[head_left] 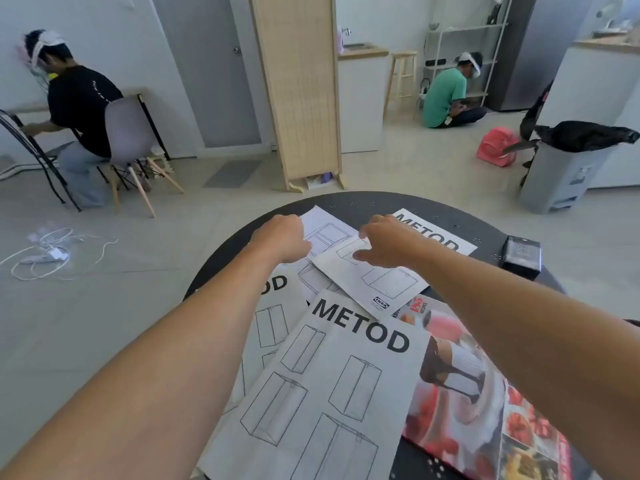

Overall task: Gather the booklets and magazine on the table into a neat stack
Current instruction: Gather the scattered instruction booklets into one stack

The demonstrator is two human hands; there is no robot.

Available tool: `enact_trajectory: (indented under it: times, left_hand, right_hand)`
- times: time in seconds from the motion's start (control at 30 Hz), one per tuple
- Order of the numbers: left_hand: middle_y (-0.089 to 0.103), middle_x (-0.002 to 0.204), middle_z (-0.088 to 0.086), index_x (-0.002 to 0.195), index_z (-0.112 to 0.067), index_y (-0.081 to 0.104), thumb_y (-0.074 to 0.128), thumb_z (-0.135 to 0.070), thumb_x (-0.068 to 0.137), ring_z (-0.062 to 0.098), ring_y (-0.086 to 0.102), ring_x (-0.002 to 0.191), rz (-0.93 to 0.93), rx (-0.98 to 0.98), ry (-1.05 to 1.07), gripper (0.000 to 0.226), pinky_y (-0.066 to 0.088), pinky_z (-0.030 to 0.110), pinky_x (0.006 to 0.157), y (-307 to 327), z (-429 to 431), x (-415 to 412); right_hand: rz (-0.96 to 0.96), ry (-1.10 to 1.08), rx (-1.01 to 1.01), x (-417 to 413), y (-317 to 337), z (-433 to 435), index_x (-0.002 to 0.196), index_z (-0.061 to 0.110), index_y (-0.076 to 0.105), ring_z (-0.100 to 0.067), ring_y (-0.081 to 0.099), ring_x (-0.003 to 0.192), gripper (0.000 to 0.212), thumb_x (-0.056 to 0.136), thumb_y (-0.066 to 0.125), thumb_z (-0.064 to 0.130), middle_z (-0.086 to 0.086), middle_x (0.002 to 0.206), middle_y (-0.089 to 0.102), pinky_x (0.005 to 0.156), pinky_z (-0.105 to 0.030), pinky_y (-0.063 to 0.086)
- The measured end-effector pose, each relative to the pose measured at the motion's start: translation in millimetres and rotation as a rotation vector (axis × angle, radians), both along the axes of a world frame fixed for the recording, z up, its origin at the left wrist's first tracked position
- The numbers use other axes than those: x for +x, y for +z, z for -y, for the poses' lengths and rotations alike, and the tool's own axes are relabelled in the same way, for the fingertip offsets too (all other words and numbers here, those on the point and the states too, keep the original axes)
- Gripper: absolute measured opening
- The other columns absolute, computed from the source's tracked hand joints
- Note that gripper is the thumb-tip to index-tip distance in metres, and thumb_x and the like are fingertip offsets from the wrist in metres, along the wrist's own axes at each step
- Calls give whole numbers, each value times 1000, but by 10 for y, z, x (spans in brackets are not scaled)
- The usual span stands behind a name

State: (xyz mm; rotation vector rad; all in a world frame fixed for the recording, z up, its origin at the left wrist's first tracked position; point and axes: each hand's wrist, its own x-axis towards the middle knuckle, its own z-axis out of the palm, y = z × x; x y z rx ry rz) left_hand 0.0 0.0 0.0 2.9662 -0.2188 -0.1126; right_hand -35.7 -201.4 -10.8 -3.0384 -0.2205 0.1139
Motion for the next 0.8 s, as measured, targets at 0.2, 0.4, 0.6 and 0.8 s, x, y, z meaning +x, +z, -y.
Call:
enact_trajectory:
  times: [0.2, 0.4, 0.6, 0.8]
  left_hand:
    - [66, 96, 6, 94, -9, 66, 59, -30, 89, 28, 65, 87, 33, -18, -6, 22, 45, 30, 62, 161, -166, -756]
    - [56, 67, 8, 76, -6, 56, 57, -25, 85, 23, 54, 58, 34, -50, 26, 21, 35, 26, 50, 312, -318, -1388]
    - [54, 70, 22, 57, -16, 33, 58, -19, 84, 18, 33, 49, 15, -70, 49, 36, 25, 27, 46, 226, -398, -1749]
    - [53, 73, 0, 68, -15, 47, 58, -18, 82, 21, 52, 65, 9, -112, 114, 18, 36, 29, 53, 14, -397, -1851]
  right_hand:
    - [17, -55, -21, -752, 158, -16, 139, 17, 53, -29, 43, 132, 60, 90, 60, 51, -9, 142, 49, 105, -45, 44]
    - [10, -71, 3, -1332, 321, -167, 125, 8, 62, -29, 57, 118, 49, 91, 60, 43, -11, 128, 61, 97, -43, 51]
    - [-69, -83, 40, -1703, 379, -311, 72, 7, 61, -30, 63, 81, 38, 90, 62, 41, -5, 75, 65, 59, -29, 45]
    - [-213, -60, 73, -1926, 276, -456, 114, 5, 67, -28, 65, 95, 54, 80, 75, 45, -11, 103, 70, 81, -34, 51]
